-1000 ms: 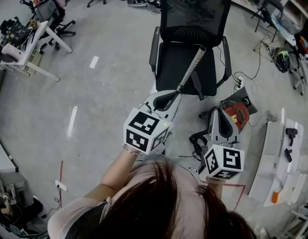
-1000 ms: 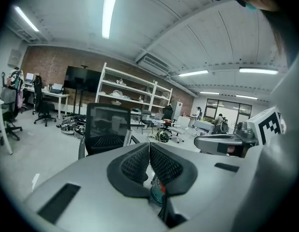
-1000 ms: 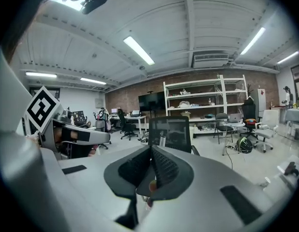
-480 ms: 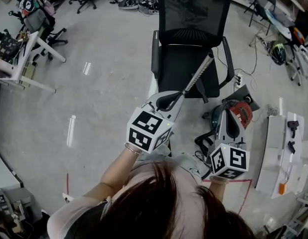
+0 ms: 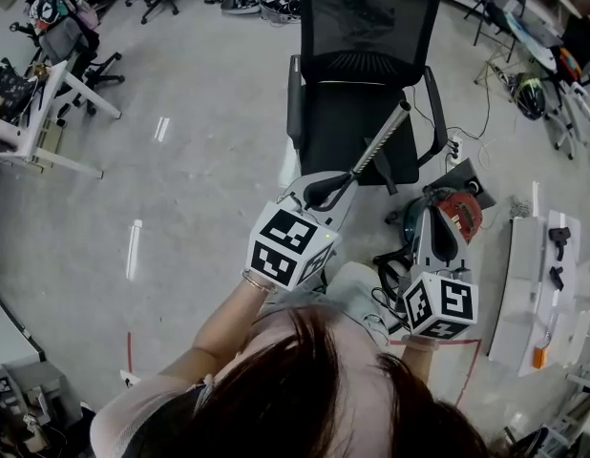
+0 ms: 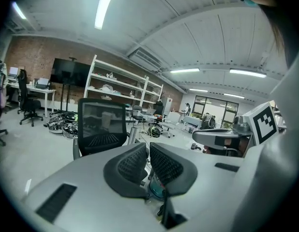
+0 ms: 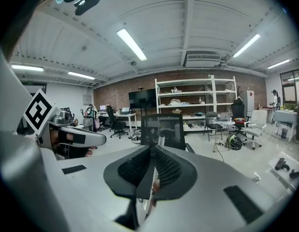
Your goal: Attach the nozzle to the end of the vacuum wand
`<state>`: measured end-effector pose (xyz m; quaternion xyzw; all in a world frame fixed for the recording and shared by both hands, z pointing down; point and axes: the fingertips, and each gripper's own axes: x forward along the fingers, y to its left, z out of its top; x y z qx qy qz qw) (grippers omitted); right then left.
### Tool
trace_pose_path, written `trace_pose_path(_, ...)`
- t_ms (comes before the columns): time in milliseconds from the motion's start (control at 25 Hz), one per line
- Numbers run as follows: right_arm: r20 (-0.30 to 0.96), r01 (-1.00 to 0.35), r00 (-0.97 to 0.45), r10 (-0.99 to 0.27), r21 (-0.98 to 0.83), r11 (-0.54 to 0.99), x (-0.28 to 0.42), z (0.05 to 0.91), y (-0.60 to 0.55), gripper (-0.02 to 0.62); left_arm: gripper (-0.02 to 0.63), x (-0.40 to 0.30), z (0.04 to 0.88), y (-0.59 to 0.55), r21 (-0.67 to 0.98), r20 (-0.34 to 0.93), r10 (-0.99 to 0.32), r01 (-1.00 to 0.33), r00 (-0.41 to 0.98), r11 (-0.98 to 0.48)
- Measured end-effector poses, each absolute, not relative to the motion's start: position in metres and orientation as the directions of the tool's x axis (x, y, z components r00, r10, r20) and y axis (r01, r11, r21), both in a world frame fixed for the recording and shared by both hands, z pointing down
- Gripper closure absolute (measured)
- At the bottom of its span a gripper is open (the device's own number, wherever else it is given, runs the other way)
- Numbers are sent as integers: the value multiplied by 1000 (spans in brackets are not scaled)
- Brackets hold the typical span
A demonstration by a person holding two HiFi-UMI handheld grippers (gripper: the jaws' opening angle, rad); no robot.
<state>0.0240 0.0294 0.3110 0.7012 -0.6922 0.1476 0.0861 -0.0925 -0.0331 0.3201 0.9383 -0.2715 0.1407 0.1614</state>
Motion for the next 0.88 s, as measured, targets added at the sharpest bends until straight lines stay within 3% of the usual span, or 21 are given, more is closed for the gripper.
trace_pose_path(880, 364, -965, -258, -895, -141, 221, 113, 330, -42, 568, 588, -2, 337, -88, 183, 392, -645, -742, 657, -645)
